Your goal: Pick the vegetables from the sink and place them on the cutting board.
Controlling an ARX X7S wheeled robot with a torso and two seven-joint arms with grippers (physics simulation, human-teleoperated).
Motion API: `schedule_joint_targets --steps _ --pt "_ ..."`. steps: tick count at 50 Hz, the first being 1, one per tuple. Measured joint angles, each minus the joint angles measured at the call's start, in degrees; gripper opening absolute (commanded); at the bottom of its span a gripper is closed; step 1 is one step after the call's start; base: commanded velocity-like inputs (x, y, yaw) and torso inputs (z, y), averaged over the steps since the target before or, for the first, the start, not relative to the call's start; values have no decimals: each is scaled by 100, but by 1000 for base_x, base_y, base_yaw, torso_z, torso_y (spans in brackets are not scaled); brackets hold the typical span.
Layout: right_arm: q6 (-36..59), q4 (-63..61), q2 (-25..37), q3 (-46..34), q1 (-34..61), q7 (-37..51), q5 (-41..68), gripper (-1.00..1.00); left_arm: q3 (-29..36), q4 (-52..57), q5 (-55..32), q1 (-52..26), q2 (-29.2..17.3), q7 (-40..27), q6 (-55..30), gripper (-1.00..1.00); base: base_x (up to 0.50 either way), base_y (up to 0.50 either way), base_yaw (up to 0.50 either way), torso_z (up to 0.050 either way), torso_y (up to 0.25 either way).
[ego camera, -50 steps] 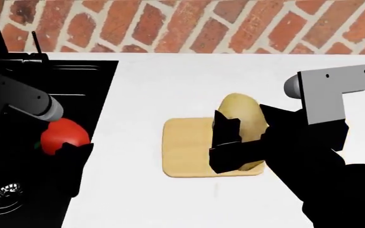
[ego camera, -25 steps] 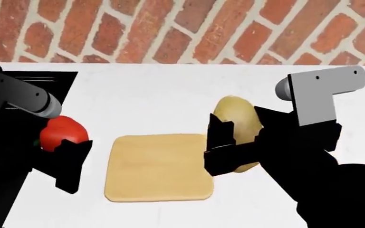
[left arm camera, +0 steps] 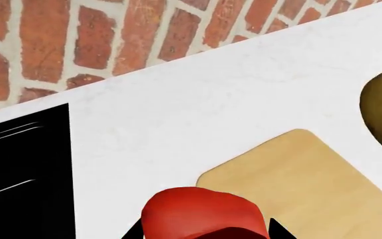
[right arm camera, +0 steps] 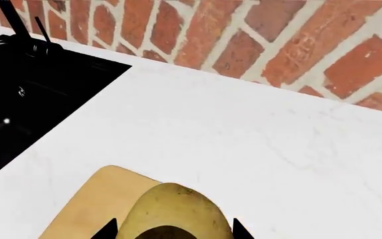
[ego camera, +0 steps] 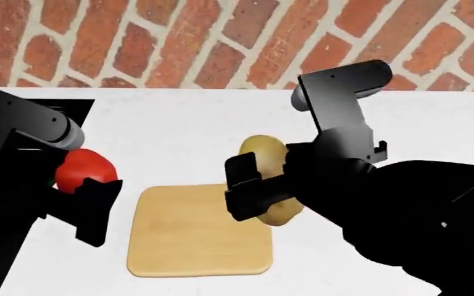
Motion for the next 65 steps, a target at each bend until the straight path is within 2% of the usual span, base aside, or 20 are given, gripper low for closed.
schedule_joint_targets --steps 8,21,49,50,65 --pt "360 1164 -614 -614 824 -576 -357 -100 105 -122 130 -15 -6 147 141 -100 0 0 0 0 1" --pt "304 2957 -1507 -1491 1630 -1681 -1060 -100 134 -176 180 13 -51 235 290 -100 0 0 0 1 0" --pt "284 3420 -1786 -1847 1504 -2064 -1297 -100 197 -163 147 84 -83 230 408 -100 0 0 0 0 0" --pt "275 3429 -1791 -1845 1502 -2070 -1303 100 199 -162 144 86 -87 232 411 -100 0 0 0 0 0" --pt "276 3371 -1768 -1868 1406 -2057 -1257 100 230 -160 100 66 -94 219 430 -100 0 0 0 0 0"
